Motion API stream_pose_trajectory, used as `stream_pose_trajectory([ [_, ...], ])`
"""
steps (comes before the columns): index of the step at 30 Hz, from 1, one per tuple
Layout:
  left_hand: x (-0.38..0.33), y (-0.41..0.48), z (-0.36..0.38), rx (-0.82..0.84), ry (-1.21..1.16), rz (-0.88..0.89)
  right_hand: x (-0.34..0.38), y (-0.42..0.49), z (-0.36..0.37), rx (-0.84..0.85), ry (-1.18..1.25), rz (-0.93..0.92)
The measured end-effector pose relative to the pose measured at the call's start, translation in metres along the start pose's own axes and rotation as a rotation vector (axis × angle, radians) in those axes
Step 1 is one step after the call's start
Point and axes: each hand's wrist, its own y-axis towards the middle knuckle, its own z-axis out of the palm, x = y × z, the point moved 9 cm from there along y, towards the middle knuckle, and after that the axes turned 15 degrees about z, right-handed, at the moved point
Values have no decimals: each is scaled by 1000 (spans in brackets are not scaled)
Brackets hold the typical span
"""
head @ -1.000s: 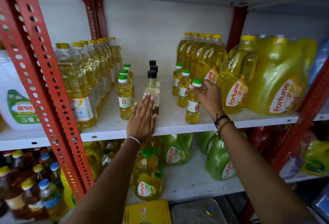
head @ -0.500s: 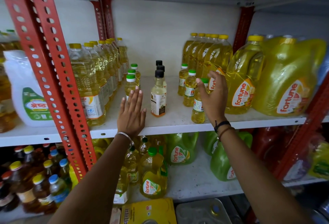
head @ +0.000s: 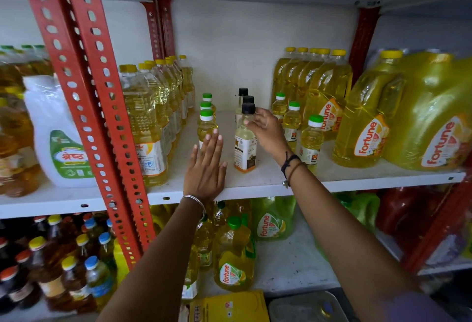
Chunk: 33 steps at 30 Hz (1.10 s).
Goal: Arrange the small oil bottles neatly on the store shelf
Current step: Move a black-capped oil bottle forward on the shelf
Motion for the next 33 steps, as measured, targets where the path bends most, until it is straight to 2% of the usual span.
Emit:
stream_pose_trajectory([
  [15,0,-1,-2,-6,-31,-4,5,-5,-25,-190,-42,-60],
  [27,0,0,-1,9,-30,-18,2,-6,-23,-124,-86,-35],
  [33,0,0,-1,13,-33,-26,3,-11,-28,-160,-82,-14],
])
